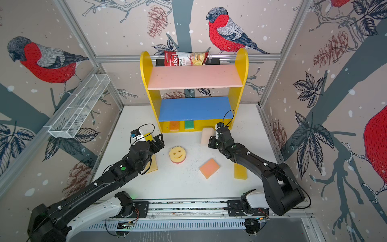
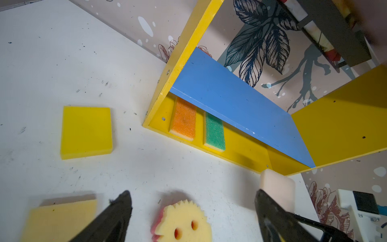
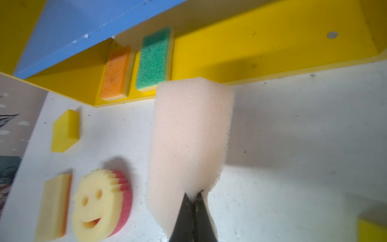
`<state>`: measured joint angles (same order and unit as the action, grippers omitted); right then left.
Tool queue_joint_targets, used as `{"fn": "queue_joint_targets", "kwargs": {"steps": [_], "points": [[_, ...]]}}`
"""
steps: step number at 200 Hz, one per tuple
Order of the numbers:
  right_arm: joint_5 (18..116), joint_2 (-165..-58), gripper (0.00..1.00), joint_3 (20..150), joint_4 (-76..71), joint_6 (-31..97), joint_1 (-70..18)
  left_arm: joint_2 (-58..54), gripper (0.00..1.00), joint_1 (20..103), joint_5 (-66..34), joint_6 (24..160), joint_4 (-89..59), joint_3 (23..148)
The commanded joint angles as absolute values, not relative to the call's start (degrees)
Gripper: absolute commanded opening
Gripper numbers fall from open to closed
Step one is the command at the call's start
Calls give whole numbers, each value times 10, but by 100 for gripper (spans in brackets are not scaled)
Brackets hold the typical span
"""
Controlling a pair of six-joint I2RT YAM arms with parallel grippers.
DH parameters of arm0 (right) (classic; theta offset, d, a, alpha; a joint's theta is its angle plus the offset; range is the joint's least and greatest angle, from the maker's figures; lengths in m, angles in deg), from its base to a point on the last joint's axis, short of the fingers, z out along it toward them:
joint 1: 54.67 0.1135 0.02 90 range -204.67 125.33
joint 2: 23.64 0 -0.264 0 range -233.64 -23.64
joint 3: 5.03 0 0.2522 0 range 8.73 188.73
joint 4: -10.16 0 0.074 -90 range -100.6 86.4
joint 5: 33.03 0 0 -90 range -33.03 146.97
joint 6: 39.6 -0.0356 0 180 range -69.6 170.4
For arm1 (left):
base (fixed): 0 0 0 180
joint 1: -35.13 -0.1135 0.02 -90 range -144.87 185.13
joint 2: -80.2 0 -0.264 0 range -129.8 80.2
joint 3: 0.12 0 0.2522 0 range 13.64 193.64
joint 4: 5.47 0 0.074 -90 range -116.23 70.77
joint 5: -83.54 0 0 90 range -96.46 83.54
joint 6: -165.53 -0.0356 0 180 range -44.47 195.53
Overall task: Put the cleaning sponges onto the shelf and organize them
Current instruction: 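Carry the pale pink sponge to the shelf base with right gripper while left gripper withdraws, then set the pale pink sponge down beside the green sponge and open right gripper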
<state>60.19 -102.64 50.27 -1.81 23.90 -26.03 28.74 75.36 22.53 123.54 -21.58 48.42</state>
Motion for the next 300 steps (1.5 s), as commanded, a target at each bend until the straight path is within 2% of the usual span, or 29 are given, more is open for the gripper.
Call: {"fn": "queue_joint_targets", "kwargs": {"steps": [1, 76, 121, 148, 166, 192, 232, 259, 300], "points": [[546, -1044, 0, 513, -14, 275, -261, 279, 90, 752, 226, 1240, -215, 480], [502, -1138, 4, 530, 131, 330, -261, 264, 90, 750, 201, 1236, -213, 486], [487, -1219, 9, 590, 142, 329, -261, 279, 90, 750, 203, 1247, -220, 474], [446, -1255, 12, 622, 132, 327, -261, 292, 90, 750, 204, 1255, -221, 464], [429, -1276, 18, 641, 120, 327, -262, 296, 90, 750, 204, 1255, -220, 465], [420, -1297, 33, 654, 112, 323, -263, 292, 90, 750, 204, 1253, -220, 469], [422, -1297, 50, 655, 108, 309, -270, 281, 89, 750, 194, 1254, -216, 472], [422, -1258, 53, 642, 88, 293, -270, 283, 89, 750, 196, 1258, -215, 470], [511, -1170, 55, 561, 111, 250, -265, 279, 89, 750, 199, 1261, -204, 465]]}}
